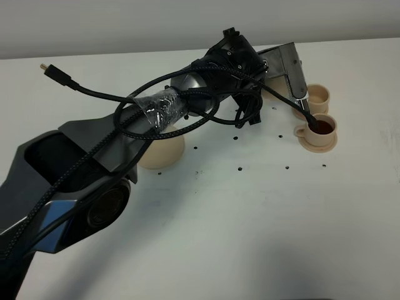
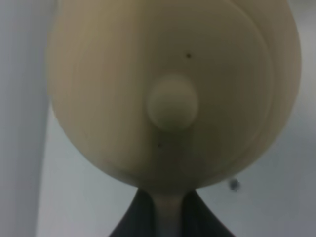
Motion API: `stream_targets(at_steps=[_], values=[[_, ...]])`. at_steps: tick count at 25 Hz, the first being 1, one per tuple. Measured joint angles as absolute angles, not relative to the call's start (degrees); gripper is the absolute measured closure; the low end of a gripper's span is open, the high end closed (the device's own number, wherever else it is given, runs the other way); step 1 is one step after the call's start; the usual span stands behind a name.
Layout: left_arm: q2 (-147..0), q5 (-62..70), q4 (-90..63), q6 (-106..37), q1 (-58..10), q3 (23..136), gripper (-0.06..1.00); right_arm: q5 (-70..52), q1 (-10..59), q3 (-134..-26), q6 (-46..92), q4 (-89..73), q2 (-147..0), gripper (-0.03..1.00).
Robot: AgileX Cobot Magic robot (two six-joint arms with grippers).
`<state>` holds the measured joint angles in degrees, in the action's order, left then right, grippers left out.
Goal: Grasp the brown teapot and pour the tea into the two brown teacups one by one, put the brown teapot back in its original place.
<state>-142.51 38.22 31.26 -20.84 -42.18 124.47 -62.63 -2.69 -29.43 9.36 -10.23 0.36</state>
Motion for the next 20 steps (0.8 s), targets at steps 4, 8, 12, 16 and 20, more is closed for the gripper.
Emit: stream_targets(at_steps=[4,8,12,16,20], values=[[-146.0,34.8,36.0,-20.7,-42.1,128.2,0.81,-62.6,-2.7,-29.4,9.4,-10.2,0.4,0.64],[-147.2,32.8,38.2,-22.2,-42.1,128.4,0.81,-62.6,-2.7,-29.4,9.4,-10.2,0.4,0.64],[-147.4,31.8,39.1,-27.2,-42.1,128.4,0.81,-62.6,-2.7,-29.4,9.4,-10.2,0.4,0.64],[-147.6,30.6,40.8,-31.2,-42.1,128.4,0.81,-62.6,-2.7,-29.4,9.4,-10.2,0.4,0.64],[-148.6,29.1,43.6,-33.3,-42.1,128.5,0.81,-62.6,-2.7,-29.4,9.4,-10.2,0.4,0.64]])
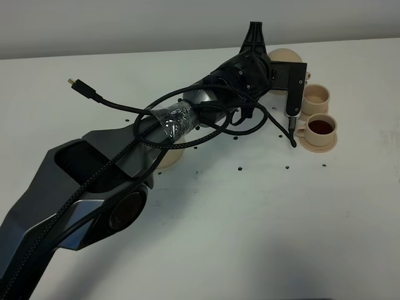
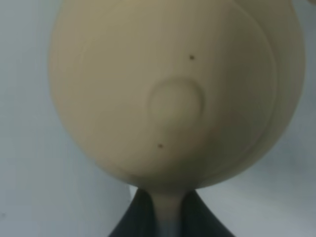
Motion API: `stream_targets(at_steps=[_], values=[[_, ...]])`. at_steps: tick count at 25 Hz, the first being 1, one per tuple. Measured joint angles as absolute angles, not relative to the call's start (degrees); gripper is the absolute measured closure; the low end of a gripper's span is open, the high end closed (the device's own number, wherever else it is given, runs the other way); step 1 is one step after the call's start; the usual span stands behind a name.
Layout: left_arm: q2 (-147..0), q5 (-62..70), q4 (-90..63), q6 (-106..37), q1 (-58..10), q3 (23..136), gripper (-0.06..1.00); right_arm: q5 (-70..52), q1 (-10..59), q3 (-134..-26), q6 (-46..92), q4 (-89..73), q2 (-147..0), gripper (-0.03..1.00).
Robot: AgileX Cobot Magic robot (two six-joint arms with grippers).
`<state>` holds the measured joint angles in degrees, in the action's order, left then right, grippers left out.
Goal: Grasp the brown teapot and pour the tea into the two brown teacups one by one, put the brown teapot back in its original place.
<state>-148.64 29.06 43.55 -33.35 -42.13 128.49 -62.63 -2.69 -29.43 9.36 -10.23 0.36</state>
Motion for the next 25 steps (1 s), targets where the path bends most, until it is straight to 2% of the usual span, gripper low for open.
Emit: stream_targets(at_steps=[15,25], values=[[-150.4,24.6,49.7,-33.6,-42.1,128.5,0.81,-62.6,-2.7,-29.4,9.4,-10.2,0.4,0.64],[-150.4,22.8,61.7,-28.6,-42.1,128.5,0.81,-62.6,-2.7,-29.4,9.4,-10.2,0.4,0.64]])
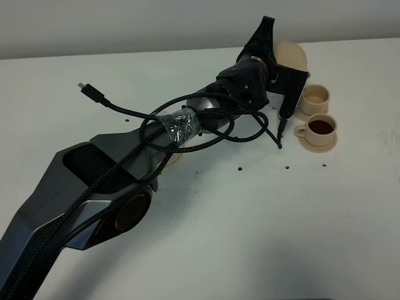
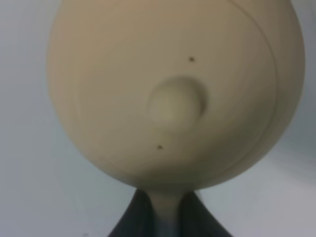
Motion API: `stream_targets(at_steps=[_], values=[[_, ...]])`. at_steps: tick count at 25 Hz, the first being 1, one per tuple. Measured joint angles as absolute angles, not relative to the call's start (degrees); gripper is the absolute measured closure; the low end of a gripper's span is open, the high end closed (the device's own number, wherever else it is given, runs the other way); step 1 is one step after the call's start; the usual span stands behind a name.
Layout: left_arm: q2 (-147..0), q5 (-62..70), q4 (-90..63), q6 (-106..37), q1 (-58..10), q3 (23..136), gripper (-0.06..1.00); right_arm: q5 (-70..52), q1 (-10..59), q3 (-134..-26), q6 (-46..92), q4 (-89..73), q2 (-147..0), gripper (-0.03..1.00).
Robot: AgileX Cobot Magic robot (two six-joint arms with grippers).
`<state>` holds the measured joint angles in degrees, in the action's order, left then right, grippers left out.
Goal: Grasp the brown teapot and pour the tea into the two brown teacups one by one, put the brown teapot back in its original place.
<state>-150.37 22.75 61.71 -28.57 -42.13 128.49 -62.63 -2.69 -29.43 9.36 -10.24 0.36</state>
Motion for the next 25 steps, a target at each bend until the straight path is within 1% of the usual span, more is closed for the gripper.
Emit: stream_targets(at_steps=[7,25], values=[[-150.4,22.1,66.6,-26.4,-42.8,128.5,0.81,-62.6,-2.7,-29.4,9.4,-10.2,0.4,0.64],[-151.6,21.7,74.9,-28.2,-44.1,128.5,0.81,-62.6,-2.7,-29.4,9.4,-10.2,0.4,0.64]])
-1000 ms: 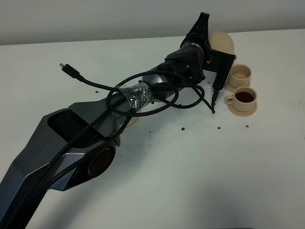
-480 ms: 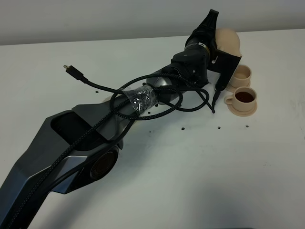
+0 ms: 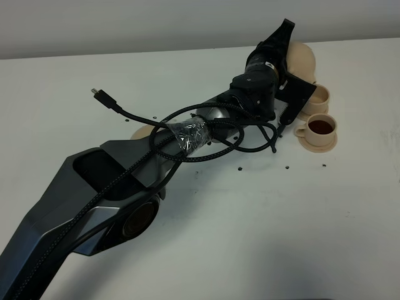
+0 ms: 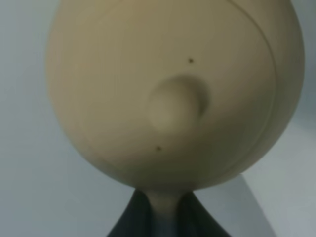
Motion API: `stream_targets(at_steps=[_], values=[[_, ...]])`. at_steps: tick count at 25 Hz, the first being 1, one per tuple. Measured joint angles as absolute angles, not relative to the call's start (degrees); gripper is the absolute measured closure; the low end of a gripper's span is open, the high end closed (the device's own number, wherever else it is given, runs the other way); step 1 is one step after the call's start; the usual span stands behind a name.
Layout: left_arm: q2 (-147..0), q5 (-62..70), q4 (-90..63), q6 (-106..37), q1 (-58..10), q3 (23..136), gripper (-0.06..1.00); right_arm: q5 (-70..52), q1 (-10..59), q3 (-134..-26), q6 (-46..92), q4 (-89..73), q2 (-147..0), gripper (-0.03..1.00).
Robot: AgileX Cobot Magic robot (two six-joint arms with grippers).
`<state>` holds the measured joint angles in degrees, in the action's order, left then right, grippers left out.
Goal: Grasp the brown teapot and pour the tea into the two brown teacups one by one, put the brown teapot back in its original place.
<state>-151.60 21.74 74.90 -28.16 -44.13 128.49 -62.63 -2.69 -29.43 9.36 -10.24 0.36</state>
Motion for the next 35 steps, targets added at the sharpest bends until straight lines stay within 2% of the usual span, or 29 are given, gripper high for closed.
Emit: stream_targets(at_steps=[22,35], values=[[-153.3,20.1,85.7,-28.6,-44.1,128.5,0.81,-62.6,-2.7,-29.4,9.4,-10.2,0.4,0.64],[-153.3,18.1,98.6,-19.2,-44.1,128.5,0.81,-62.6,-2.7,-29.4,9.4,-10.2,0.4,0.64]])
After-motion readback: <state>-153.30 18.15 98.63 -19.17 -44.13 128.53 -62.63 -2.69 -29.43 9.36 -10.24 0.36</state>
